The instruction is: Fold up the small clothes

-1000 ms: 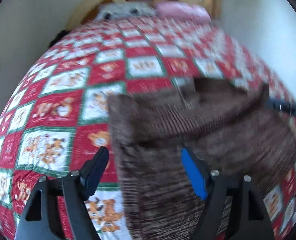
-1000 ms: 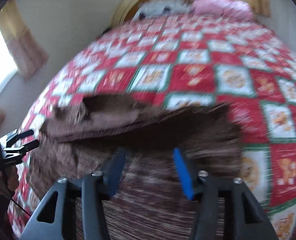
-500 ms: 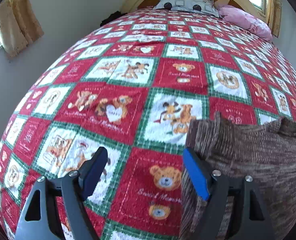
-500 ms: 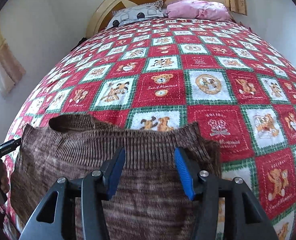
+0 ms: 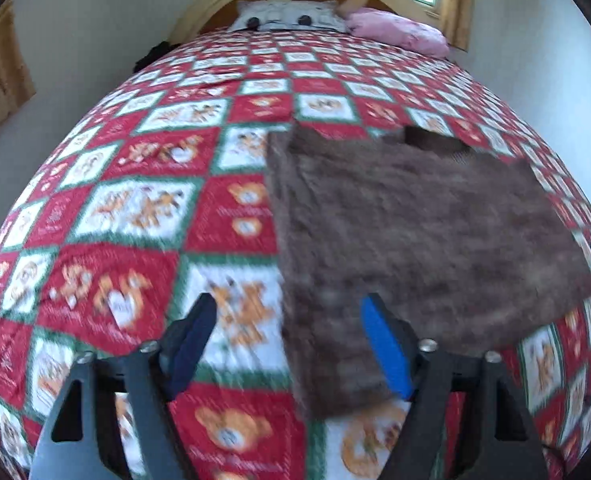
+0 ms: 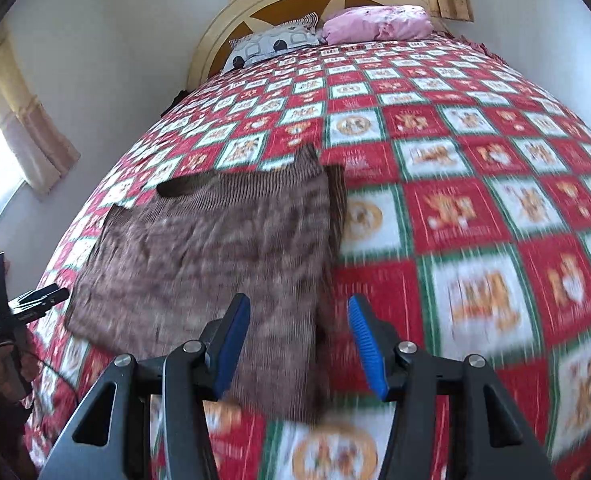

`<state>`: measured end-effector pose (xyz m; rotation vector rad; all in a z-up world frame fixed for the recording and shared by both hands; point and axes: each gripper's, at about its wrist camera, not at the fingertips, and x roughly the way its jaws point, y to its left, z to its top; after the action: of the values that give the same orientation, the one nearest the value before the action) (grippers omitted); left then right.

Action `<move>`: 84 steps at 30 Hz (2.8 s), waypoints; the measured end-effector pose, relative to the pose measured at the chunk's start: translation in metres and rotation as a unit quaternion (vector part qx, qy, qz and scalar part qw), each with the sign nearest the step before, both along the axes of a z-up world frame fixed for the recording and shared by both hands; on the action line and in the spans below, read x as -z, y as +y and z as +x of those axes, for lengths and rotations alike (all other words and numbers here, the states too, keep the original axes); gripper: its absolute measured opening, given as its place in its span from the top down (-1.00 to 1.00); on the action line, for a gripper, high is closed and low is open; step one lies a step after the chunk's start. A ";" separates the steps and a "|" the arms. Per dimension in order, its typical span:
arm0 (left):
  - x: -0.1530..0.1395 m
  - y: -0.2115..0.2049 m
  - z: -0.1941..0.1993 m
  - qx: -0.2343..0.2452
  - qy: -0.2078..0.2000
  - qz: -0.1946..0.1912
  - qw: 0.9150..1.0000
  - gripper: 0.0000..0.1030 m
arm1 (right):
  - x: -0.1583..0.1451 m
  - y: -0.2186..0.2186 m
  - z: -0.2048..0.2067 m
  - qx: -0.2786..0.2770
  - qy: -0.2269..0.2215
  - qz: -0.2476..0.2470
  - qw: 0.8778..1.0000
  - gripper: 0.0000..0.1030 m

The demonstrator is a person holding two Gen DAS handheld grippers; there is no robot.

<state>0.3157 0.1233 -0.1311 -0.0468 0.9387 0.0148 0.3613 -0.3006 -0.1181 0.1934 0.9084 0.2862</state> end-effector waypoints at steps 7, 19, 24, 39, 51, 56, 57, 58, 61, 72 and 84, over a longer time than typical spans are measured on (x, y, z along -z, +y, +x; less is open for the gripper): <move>0.021 -0.014 -0.004 0.001 0.020 -0.002 1.000 0.25 | 0.023 0.008 -0.014 0.003 0.033 -0.014 0.999 0.24; 0.005 -0.009 -0.034 0.029 0.001 -0.016 0.999 0.92 | 0.014 0.009 -0.038 -0.018 0.019 -0.020 0.999 0.85; 0.023 -0.004 -0.026 0.020 0.018 -0.011 1.000 0.89 | 0.035 0.016 -0.032 -0.023 0.036 -0.050 0.998 0.84; -0.009 -0.010 -0.020 -0.019 -0.045 0.024 0.999 -0.32 | -0.025 0.053 -0.033 -0.050 -0.065 -0.078 0.994 -0.09; 0.034 -0.015 0.002 -0.026 -0.003 0.052 0.998 -0.50 | 0.045 0.069 -0.008 -0.063 0.006 -0.123 0.990 -0.05; 0.036 -0.008 0.002 -0.032 0.005 0.029 0.999 -0.60 | 0.045 0.071 -0.016 -0.062 0.013 -0.146 0.987 -0.05; 0.036 -0.008 0.001 -0.030 0.006 0.029 0.999 -0.60 | 0.045 0.070 -0.015 -0.060 0.015 -0.145 0.987 -0.05; 0.035 -0.009 -0.002 -0.029 0.005 0.030 0.999 -0.60 | 0.043 0.070 -0.015 -0.059 0.017 -0.147 0.987 -0.05; 0.032 -0.011 -0.009 -0.022 -0.001 0.038 0.999 -0.60 | 0.029 0.080 -0.018 -0.059 0.002 -0.152 0.987 -0.05; 0.036 0.003 -0.010 -0.029 0.007 0.011 0.999 -0.77 | 0.046 0.110 -0.026 -0.092 -0.011 -0.155 0.984 -0.05; 0.015 0.053 -0.018 -0.069 -0.011 0.007 0.998 -0.77 | 0.008 0.202 -0.037 -0.192 -0.070 -0.167 0.964 -0.05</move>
<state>0.2977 0.1762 -0.1464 -0.0981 0.9122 0.1487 0.3242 -0.0985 -0.1256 -0.3167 0.8356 0.4939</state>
